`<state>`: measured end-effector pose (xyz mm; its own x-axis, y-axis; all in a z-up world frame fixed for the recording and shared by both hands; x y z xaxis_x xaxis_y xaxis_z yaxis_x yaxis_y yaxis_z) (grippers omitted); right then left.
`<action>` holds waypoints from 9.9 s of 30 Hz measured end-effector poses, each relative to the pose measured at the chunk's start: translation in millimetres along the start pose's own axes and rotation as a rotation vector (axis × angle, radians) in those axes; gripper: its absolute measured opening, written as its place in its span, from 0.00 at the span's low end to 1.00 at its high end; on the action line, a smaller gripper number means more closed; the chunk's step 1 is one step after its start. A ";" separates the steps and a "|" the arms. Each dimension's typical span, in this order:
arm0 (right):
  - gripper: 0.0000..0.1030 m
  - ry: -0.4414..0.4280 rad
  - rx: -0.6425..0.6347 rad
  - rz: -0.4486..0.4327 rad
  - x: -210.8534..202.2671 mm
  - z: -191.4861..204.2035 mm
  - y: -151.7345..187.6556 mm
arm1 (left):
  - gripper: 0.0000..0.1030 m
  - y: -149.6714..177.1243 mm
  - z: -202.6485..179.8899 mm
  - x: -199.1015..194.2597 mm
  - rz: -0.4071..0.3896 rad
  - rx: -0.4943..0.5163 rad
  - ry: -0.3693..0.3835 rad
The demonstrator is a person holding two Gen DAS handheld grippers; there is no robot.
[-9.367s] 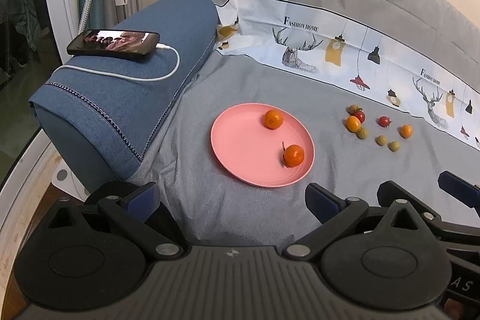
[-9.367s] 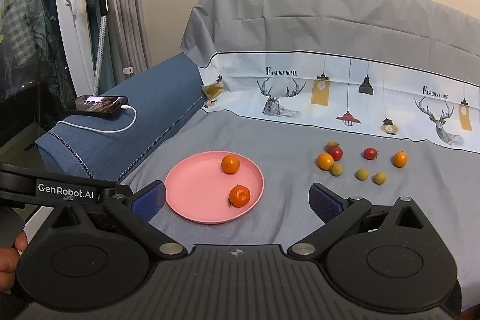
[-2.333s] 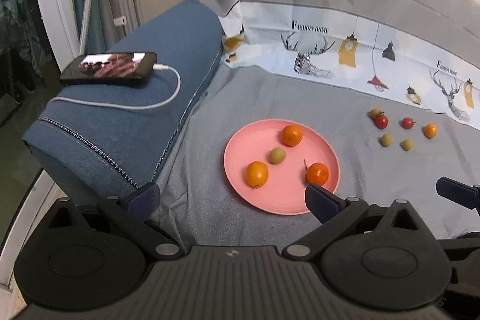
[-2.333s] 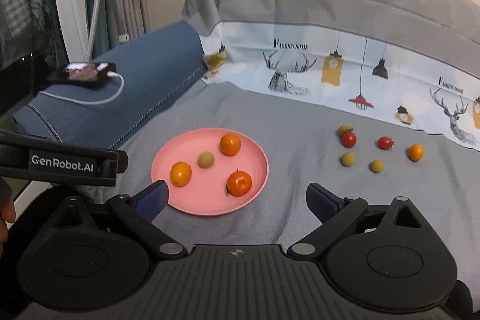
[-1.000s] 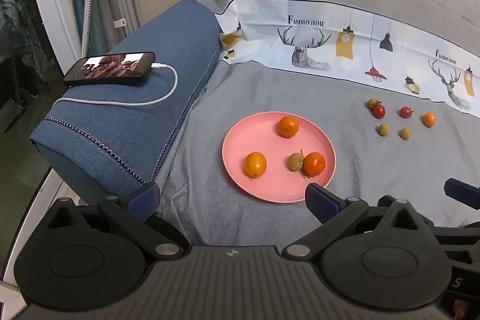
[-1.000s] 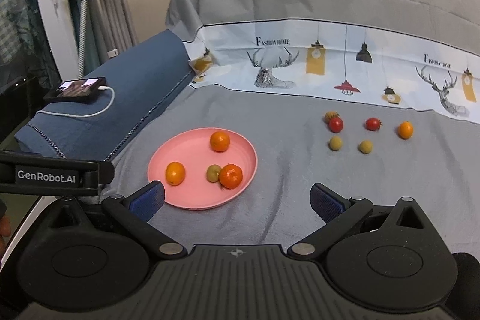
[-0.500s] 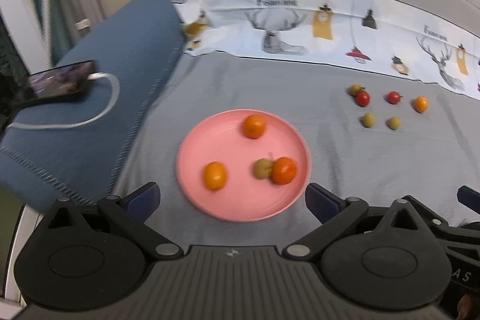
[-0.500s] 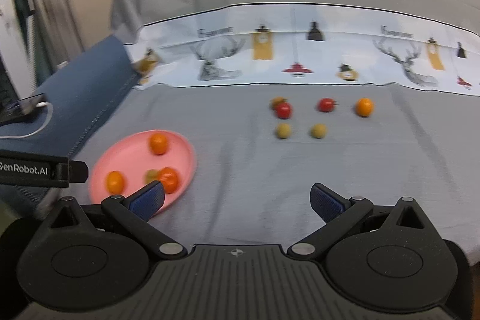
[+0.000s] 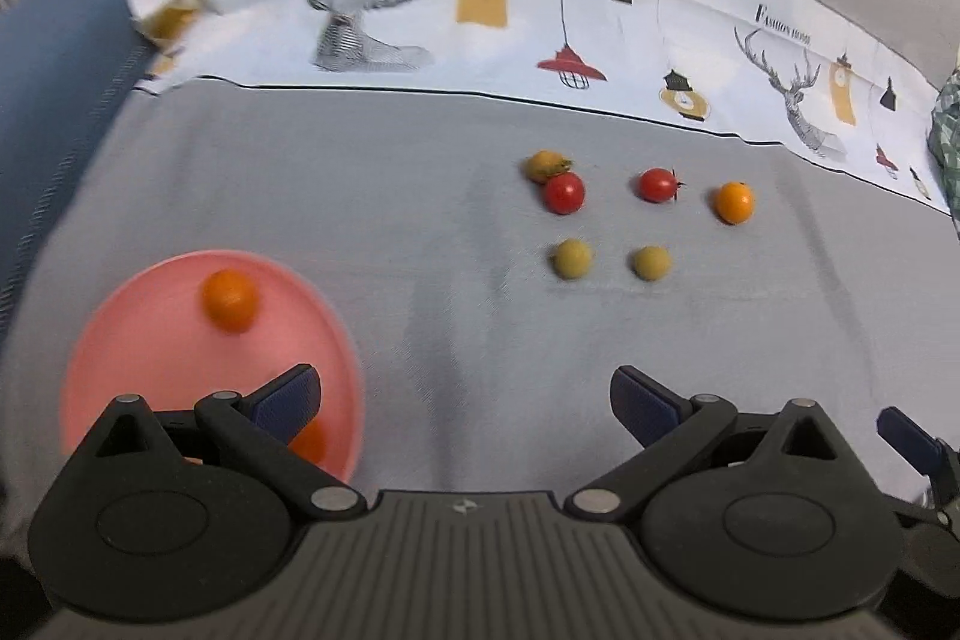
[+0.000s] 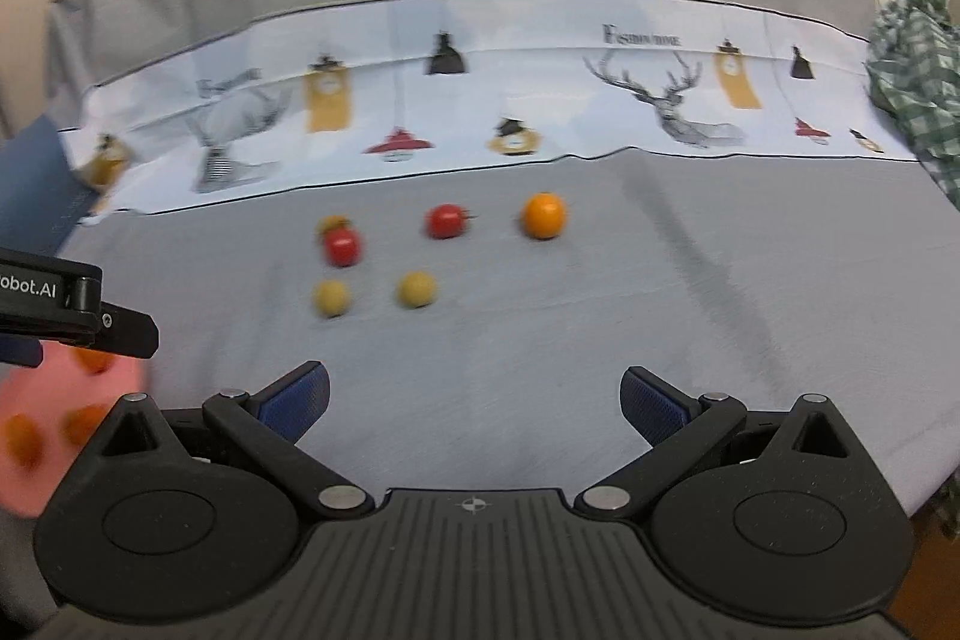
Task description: Organize fruits
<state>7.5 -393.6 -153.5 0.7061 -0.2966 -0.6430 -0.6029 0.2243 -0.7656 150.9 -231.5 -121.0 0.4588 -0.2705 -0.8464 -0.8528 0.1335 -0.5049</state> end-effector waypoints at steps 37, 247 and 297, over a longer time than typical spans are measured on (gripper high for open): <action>0.27 -0.104 -0.207 -0.104 159.2 31.4 -19.9 | 0.28 -51.1 -44.7 135.8 0.010 0.138 0.101; 0.98 -0.418 -0.288 -0.041 -164.6 188.7 11.8 | 1.00 113.5 181.6 -188.9 -0.217 -0.165 -0.216; 0.98 -0.424 -0.264 0.014 -141.8 187.1 13.0 | 1.00 104.8 177.8 -167.6 -0.163 -0.135 -0.248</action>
<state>-31.0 -175.0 -76.1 0.7530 0.1210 -0.6467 -0.6481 -0.0329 -0.7608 29.0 -2.7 -62.2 0.6246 -0.0352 -0.7801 -0.7809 -0.0247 -0.6241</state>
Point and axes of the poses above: each gripper's, at about its wrist camera, not at the fingertips, and x roughly the way its jaws point, z to its left, y to its underside, the point moved 4 cm from there along x, roughly the way its jaws point, and after that the axes turned 10 degrees about -x, right-handed, at the moved point
